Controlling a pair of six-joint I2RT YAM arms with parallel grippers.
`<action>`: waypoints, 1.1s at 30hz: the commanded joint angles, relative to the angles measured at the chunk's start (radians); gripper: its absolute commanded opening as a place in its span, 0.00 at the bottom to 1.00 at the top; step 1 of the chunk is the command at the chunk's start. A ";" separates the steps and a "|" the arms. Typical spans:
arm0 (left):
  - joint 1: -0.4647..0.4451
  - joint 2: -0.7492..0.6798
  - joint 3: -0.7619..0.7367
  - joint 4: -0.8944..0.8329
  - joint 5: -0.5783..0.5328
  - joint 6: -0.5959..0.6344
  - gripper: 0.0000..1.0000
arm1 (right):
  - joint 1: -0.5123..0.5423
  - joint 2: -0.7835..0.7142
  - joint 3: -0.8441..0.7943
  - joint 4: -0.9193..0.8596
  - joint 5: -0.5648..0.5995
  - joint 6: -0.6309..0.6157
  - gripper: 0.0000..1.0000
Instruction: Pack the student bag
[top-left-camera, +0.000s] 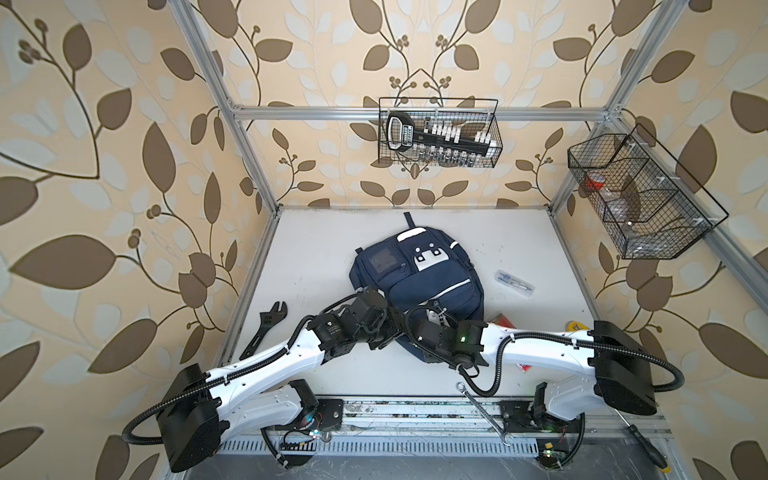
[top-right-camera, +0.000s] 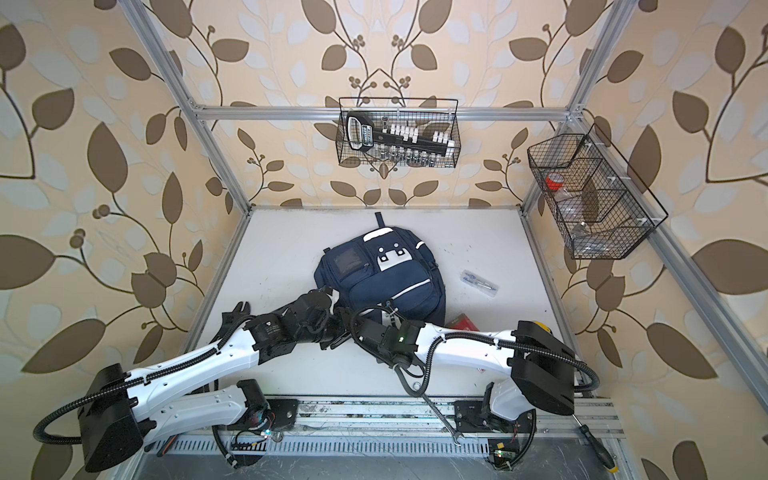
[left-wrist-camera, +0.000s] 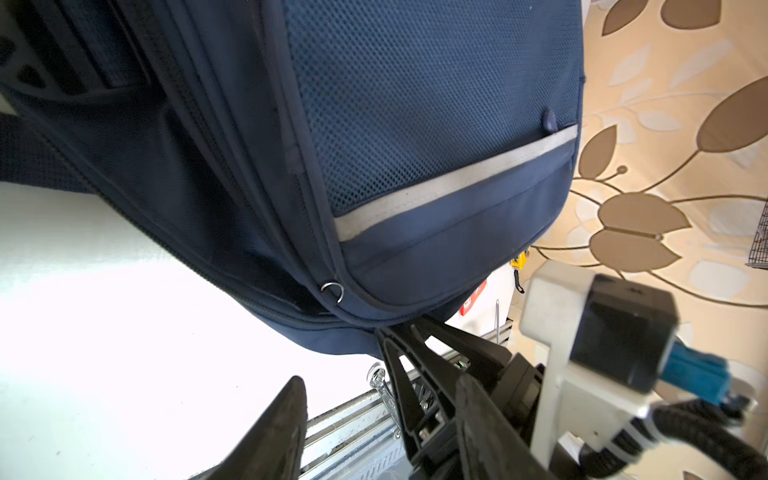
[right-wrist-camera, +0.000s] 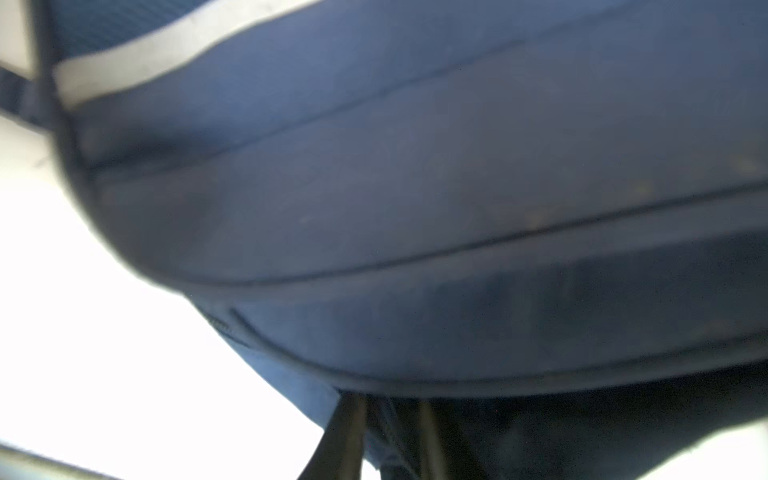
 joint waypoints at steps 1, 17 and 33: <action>0.000 0.004 0.013 -0.003 -0.007 0.004 0.57 | -0.015 0.026 0.048 -0.075 0.096 -0.003 0.17; 0.000 -0.007 0.015 -0.009 -0.001 0.025 0.61 | -0.066 0.018 0.146 -0.072 0.078 -0.107 0.00; 0.000 0.091 0.071 0.120 -0.003 -0.038 0.63 | -0.150 -0.074 0.172 -0.102 -0.100 -0.108 0.28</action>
